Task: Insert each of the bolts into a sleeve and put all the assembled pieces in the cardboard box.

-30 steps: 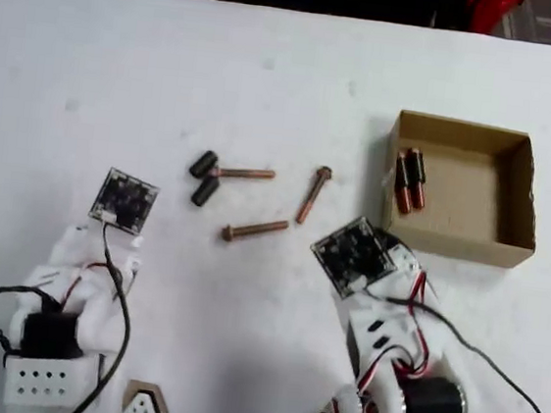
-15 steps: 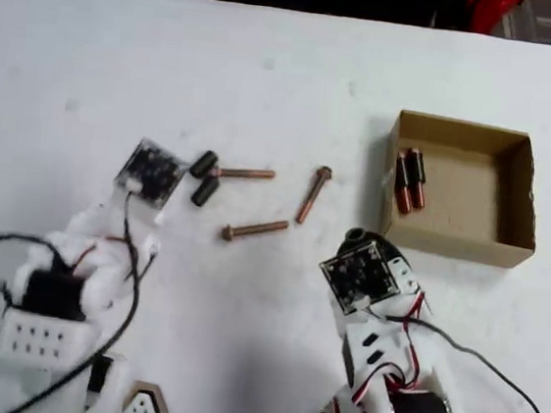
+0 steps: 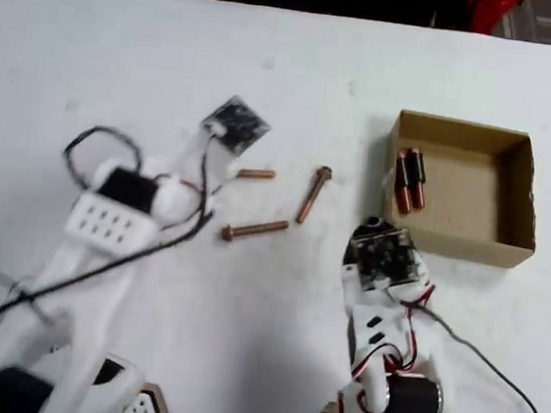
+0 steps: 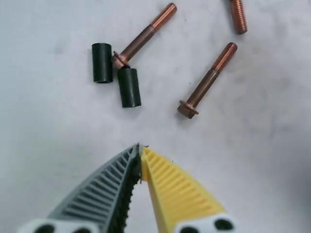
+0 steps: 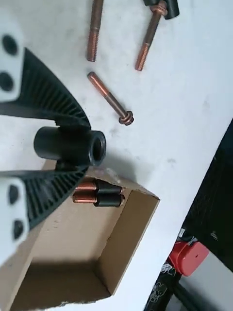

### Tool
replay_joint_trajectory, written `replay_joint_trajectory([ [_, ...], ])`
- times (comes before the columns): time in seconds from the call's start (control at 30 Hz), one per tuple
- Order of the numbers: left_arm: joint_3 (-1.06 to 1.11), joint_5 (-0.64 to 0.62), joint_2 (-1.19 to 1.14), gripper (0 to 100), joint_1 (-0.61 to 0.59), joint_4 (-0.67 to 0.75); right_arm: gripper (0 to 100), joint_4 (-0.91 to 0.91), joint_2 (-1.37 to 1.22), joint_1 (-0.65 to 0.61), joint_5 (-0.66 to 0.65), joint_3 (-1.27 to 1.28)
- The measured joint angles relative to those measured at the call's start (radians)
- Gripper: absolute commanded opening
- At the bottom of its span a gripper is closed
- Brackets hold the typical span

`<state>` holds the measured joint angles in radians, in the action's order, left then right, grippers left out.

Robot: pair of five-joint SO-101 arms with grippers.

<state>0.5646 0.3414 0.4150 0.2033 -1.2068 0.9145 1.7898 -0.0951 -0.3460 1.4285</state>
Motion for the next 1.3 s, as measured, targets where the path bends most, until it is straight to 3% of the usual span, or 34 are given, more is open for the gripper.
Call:
replay_joint_trajectory([
  [0.37, -0.423, -0.157, -0.534, 2, 0.146, 0.0, 1.6, -0.253, 0.0, 0.097, 0.066, 0.175],
  [0.57, -0.698, -0.224, -0.79, 12, 0.161, -0.051, 1.6, -0.269, 0.0, 0.101, 0.066, 0.207],
  [1.0, -1.404, -0.33, -1.278, 13, 0.213, -0.316, 1.6, -0.272, 0.0, 0.101, 0.066, 0.207],
  [1.3, -1.763, -0.446, -1.534, 13, 0.23, -0.339, 1.6, -0.272, 0.0, 0.101, 0.066, 0.207],
])
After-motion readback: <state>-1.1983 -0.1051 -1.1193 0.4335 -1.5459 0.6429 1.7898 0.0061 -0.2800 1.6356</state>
